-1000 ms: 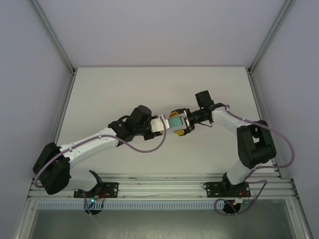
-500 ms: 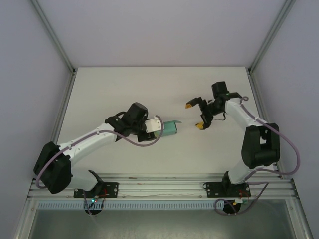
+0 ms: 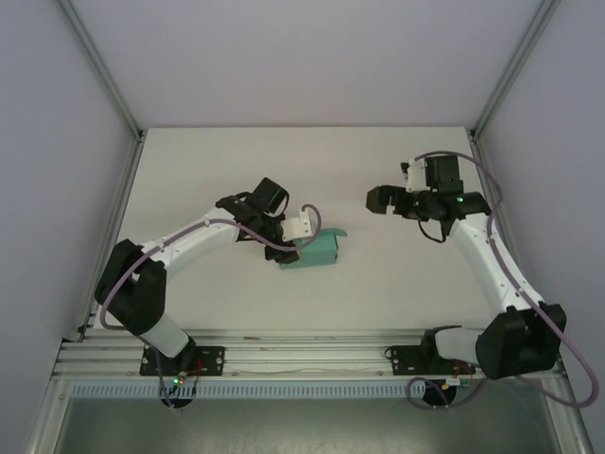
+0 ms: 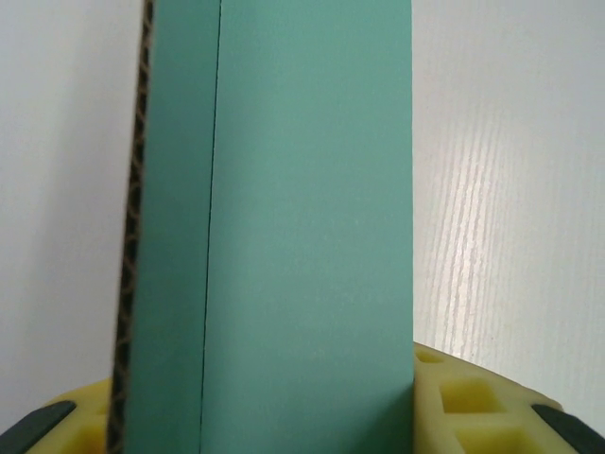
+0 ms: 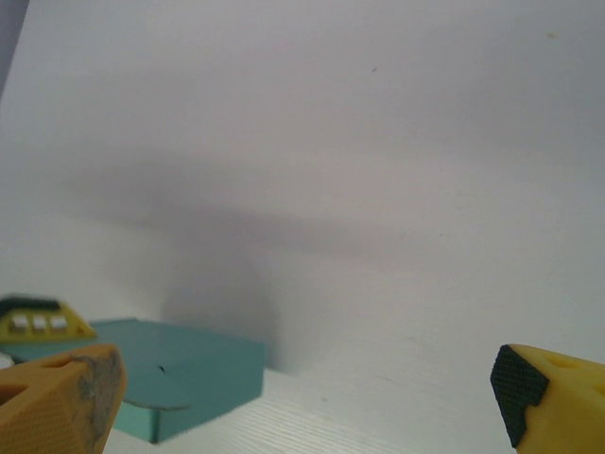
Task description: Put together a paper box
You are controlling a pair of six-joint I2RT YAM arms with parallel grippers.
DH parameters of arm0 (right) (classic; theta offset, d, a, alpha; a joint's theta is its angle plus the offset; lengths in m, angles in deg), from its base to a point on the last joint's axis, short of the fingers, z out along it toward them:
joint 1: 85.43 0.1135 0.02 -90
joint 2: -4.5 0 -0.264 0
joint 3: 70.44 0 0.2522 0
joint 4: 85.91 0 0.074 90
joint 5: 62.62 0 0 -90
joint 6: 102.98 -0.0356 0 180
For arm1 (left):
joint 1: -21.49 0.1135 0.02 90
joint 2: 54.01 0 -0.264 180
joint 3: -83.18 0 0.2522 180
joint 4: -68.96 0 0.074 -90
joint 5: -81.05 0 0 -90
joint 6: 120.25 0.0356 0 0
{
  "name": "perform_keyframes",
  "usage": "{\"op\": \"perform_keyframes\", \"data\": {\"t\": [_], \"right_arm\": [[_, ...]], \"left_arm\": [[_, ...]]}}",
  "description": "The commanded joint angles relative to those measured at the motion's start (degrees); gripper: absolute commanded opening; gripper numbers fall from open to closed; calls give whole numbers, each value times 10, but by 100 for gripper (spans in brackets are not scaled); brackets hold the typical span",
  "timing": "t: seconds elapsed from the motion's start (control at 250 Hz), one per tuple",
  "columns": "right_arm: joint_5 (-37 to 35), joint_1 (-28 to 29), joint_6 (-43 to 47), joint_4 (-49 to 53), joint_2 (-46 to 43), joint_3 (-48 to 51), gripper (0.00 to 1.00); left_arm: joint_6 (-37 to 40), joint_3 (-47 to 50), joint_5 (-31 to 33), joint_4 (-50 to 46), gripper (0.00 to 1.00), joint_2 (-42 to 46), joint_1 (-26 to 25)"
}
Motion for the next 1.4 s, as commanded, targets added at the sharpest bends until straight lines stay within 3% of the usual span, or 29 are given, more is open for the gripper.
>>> {"op": "perform_keyframes", "data": {"t": [0.0,0.312,0.755,1.027,1.195,1.351,1.399], "right_arm": [[28,7,173,14,-10,-10,100],[-49,94,428,153,13,-39,100],[-47,129,451,133,92,-92,99],[-30,164,421,115,138,-83,84],[-40,172,401,82,158,-81,66],[-37,175,393,84,179,-92,41],[-36,176,391,86,184,-92,39]], "left_arm": [[33,-37,-27,-35,31,-21,8],[63,-94,-33,-89,32,-81,15],[74,-109,-52,-102,32,-109,16],[54,-109,-48,-89,32,-119,16],[45,-100,-46,-77,32,-118,16],[36,-94,-46,-66,32,-116,16],[33,-92,-47,-61,32,-116,15]]}}
